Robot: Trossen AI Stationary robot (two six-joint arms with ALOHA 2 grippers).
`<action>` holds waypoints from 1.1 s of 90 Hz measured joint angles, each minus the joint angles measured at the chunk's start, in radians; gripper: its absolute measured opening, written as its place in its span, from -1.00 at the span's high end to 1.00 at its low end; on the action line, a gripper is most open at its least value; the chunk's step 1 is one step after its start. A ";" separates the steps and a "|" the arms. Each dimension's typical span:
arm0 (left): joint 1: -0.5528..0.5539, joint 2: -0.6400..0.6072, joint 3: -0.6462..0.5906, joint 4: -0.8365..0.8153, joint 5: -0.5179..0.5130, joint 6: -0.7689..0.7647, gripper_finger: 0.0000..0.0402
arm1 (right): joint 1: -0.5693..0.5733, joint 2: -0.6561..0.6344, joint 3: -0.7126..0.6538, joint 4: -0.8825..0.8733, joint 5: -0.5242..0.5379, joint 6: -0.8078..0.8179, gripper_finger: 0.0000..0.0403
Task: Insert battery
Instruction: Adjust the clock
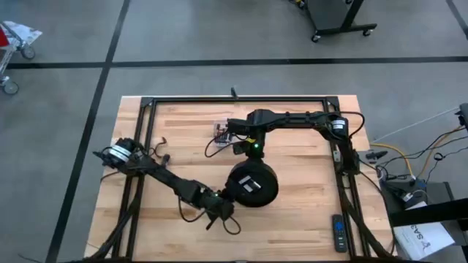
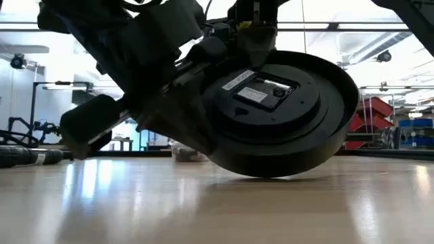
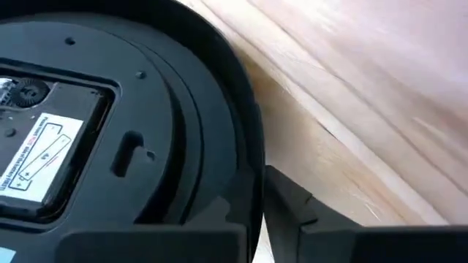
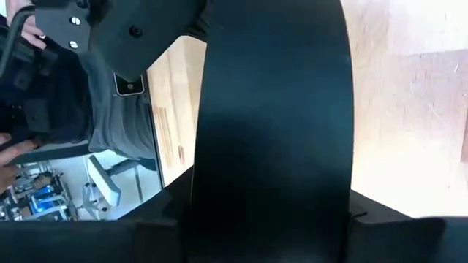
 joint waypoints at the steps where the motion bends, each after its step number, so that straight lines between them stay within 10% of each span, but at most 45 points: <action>1: 0.000 0.000 0.000 0.000 -0.001 -0.001 0.97 | 0.000 0.000 0.000 0.001 0.001 0.002 0.24; 36: -0.028 0.004 -0.006 -0.025 -0.015 -0.101 1.00 | 0.007 -0.038 0.017 -0.018 0.082 0.025 -0.07; 99: -0.044 -0.025 -0.006 -0.043 0.042 -0.319 1.00 | 0.274 -0.316 0.020 -0.073 0.634 0.238 -0.14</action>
